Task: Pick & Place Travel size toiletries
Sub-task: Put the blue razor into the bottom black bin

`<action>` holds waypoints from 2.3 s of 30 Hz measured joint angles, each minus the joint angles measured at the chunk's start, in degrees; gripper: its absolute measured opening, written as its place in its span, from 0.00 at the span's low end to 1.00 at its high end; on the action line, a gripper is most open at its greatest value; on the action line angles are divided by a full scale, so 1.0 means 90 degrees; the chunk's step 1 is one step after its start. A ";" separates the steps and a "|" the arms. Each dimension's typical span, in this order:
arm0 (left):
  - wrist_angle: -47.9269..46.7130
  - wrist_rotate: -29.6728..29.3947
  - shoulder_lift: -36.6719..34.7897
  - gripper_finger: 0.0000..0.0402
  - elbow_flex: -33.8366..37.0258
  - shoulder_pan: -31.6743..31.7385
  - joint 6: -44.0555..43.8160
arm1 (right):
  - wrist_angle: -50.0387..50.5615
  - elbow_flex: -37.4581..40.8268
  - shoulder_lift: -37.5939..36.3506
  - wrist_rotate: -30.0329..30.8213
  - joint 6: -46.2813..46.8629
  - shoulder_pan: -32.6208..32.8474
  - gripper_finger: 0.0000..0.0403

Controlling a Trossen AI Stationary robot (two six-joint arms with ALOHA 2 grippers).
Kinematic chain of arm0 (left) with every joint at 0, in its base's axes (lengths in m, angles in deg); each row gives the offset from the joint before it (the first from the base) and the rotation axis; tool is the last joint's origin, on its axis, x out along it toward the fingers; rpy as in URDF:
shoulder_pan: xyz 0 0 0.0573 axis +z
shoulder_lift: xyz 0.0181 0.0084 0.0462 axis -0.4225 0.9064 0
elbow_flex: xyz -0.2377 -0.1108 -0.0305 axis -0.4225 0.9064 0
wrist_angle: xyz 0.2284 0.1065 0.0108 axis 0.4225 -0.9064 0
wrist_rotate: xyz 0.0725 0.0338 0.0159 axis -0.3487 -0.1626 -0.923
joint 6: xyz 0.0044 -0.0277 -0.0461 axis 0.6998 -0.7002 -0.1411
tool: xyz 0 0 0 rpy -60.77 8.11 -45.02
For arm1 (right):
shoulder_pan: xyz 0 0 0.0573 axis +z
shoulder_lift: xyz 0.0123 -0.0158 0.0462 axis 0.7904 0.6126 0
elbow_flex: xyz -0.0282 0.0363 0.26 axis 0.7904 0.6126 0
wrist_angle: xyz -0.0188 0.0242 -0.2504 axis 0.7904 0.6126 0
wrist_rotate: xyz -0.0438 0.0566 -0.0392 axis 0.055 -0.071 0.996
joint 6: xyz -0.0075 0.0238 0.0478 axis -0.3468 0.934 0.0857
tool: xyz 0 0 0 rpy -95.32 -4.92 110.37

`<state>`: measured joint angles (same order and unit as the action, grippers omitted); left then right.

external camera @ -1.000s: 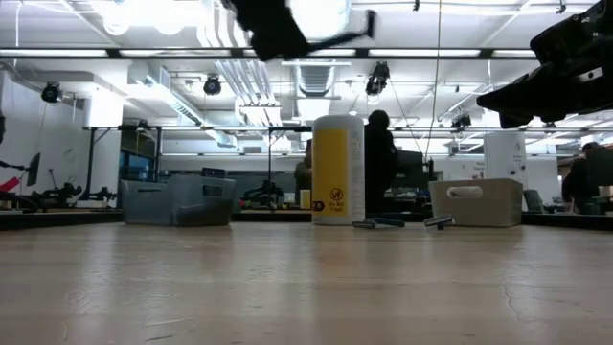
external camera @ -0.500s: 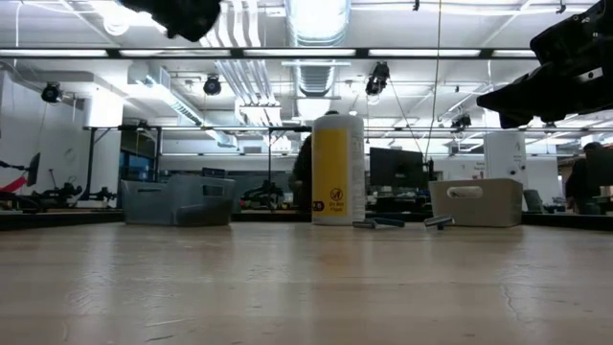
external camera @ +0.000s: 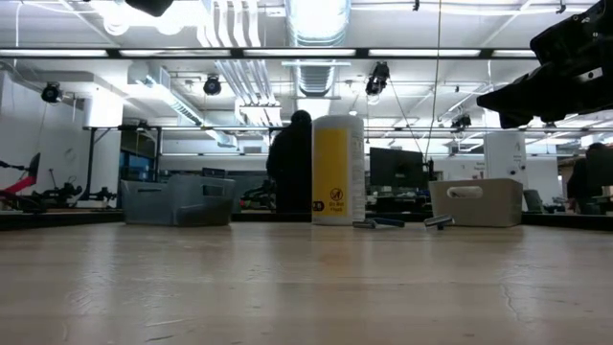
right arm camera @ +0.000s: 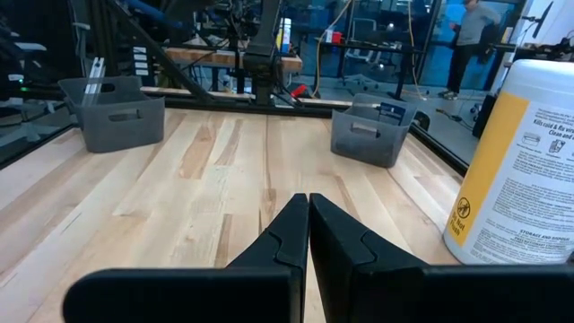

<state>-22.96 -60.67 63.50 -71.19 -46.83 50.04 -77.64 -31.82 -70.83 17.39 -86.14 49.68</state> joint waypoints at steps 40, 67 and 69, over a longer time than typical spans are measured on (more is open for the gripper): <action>-0.1259 -0.1174 0.1910 0.09 0.0002 -0.2312 -0.0987 | 0.0001 0.0000 0.0000 0.0000 0.0001 0.0001 0.02; -0.1698 -0.1275 0.3311 0.10 -0.0845 -0.2605 -0.0680 | 0.0000 0.0000 0.0000 0.0000 -0.0001 0.0001 0.02; -0.1711 -0.1275 0.3447 0.10 -0.0862 -0.2605 -0.0668 | 0.0000 0.0000 0.0000 0.0000 0.0001 0.0002 0.02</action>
<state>-38.35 -72.15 94.53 -78.95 -70.27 44.03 -77.64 -31.82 -70.83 17.39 -86.13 49.70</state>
